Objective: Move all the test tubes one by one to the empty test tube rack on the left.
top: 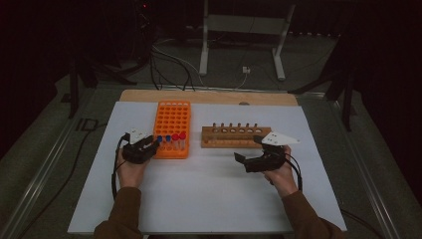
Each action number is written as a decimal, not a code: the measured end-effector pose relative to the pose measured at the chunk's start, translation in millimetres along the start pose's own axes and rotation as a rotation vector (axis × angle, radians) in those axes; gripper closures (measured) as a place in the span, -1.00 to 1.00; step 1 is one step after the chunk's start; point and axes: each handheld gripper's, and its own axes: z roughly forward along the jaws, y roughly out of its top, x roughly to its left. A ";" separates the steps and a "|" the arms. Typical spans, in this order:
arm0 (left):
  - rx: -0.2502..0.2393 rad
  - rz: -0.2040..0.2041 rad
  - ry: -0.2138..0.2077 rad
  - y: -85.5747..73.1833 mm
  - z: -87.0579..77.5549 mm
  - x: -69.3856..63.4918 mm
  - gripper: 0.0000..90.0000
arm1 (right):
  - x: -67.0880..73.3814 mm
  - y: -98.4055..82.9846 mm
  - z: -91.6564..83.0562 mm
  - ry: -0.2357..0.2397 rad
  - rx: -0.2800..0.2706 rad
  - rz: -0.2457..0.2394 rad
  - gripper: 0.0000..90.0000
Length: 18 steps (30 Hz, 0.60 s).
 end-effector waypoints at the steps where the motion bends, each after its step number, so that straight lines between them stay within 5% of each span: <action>1: -0.003 -0.007 -0.005 -0.8 -1.6 1.5 0.38 | -0.2 1.2 0.9 -0.002 0.000 0.000 -1.00; 7: -0.021 -0.036 -0.007 -5.7 -13.4 4.8 0.21 | -2.1 10.2 8.6 -0.011 0.001 -0.003 -1.00; 13: -0.068 -0.117 -0.058 -9.9 -27.1 6.1 -0.03 | -3.6 22.5 21.8 -0.025 0.005 -0.003 -0.97; 18: -0.092 -0.113 -0.052 -9.1 -35.5 -3.3 -0.33 | -4.0 31.9 35.9 -0.028 0.016 0.003 -0.93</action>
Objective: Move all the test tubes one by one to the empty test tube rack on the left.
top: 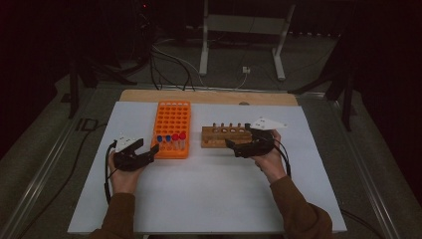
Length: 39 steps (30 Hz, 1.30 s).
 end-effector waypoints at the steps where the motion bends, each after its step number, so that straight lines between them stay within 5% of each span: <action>1: -0.005 -0.003 -0.005 0.2 -1.3 -1.7 -0.38 | 0.0 1.4 2.6 -0.002 -0.002 0.000 -0.91; 8: -0.035 0.001 -0.023 1.6 -6.6 -11.9 -0.64 | 0.3 9.0 22.8 -0.001 0.027 0.006 -0.82; 15: -0.005 0.004 -0.039 0.6 -3.3 -17.9 -0.98 | 1.4 19.7 39.7 -0.009 0.046 0.002 -0.55; 23: -0.019 0.013 -0.043 0.4 -4.5 -22.3 -0.99 | 6.1 11.9 65.9 -0.037 0.099 -0.049 -0.06; 32: -0.023 0.003 -0.047 0.0 -5.1 -23.3 -0.99 | 10.2 6.6 79.3 -0.053 0.082 -0.059 0.55; 39: -0.040 -0.010 -0.045 1.1 -7.7 -21.4 -0.99 | 15.8 4.3 83.9 -0.081 0.066 -0.074 0.67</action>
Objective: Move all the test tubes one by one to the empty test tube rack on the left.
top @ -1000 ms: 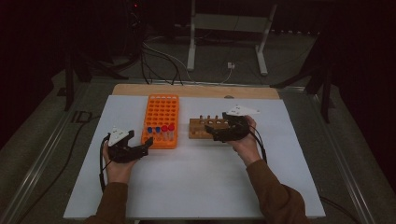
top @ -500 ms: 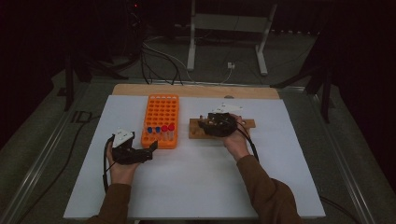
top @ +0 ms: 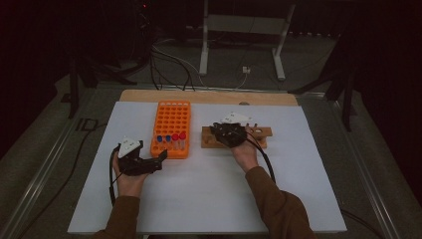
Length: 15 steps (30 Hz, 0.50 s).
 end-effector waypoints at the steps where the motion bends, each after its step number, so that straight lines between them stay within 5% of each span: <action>1: 0.001 0.000 0.001 -0.1 0.0 0.1 -0.99 | -0.1 -0.2 0.4 -0.001 -0.003 0.004 0.65; 15: 0.006 0.024 -0.005 1.3 0.0 -3.2 -0.99 | -4.8 3.5 -7.1 -0.008 0.004 0.030 0.69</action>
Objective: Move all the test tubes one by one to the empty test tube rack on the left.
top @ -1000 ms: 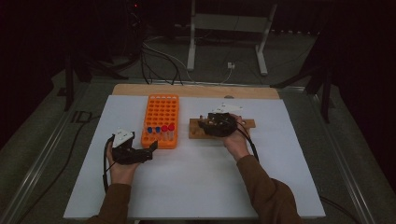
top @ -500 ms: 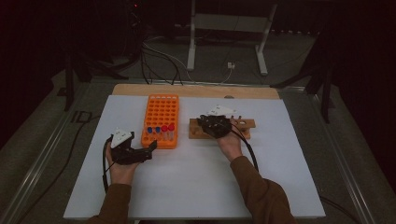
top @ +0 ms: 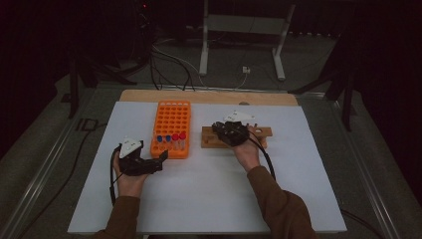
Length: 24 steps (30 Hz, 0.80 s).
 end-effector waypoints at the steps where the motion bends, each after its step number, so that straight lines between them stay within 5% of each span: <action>1: -0.002 0.011 -0.001 1.6 -0.7 -1.2 -0.99 | -1.2 1.1 -2.2 0.005 -0.006 0.010 0.69; 13: -0.049 0.105 -0.026 24.8 -8.9 -24.6 -0.98 | -4.6 28.1 -36.4 0.033 -0.093 0.030 0.69; 24: -0.053 0.197 -0.113 44.3 12.1 -71.3 -0.89 | -4.7 35.3 -65.8 0.077 -0.081 0.004 0.69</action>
